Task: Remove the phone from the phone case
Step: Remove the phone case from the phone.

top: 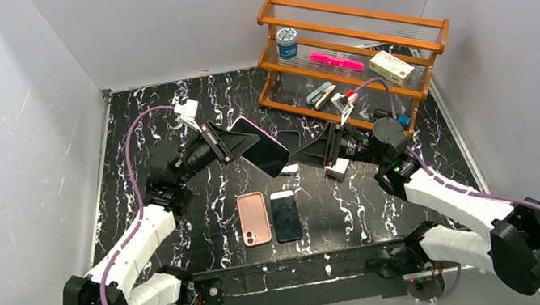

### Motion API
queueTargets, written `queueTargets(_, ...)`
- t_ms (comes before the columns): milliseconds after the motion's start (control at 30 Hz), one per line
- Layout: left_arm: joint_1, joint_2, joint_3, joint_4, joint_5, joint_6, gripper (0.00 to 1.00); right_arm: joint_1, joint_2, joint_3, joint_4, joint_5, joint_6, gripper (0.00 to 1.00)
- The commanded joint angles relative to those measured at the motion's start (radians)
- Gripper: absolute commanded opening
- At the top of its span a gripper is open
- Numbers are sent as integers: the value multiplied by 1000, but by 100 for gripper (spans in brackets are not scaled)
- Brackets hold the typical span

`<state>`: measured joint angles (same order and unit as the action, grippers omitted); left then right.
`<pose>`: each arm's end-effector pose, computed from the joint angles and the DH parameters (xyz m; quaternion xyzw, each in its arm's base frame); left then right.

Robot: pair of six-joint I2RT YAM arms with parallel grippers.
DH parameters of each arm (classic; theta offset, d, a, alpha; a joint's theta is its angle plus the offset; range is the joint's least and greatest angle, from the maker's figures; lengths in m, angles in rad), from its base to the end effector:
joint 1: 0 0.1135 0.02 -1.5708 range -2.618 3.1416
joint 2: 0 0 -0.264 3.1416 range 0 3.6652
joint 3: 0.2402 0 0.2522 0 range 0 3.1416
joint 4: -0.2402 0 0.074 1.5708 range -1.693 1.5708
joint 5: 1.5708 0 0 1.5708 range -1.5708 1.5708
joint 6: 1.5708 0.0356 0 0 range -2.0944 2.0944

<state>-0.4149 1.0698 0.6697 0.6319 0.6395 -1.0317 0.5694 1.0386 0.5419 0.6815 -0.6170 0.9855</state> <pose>0.2129 -0.1170 0.3285 0.0560 0.6362 -0.6389 0.4289 0.1837 0.1420 0.2959 -0.1028 0.6438 0.6524 0.3864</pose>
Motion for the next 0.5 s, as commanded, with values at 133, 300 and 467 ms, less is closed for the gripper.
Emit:
queueTargets(133, 1, -31, 8, 94, 5, -24, 0, 10, 5, 25, 69, -25, 35, 57)
queueTargets(300, 0, -33, 3, 96, -17, -20, 0, 16, -5, 21, 52, -20, 41, 56)
queueTargets(467, 1, -33, -5, 95, -43, -14, 0, 21, -25, 17, 29, 1, 39, 57)
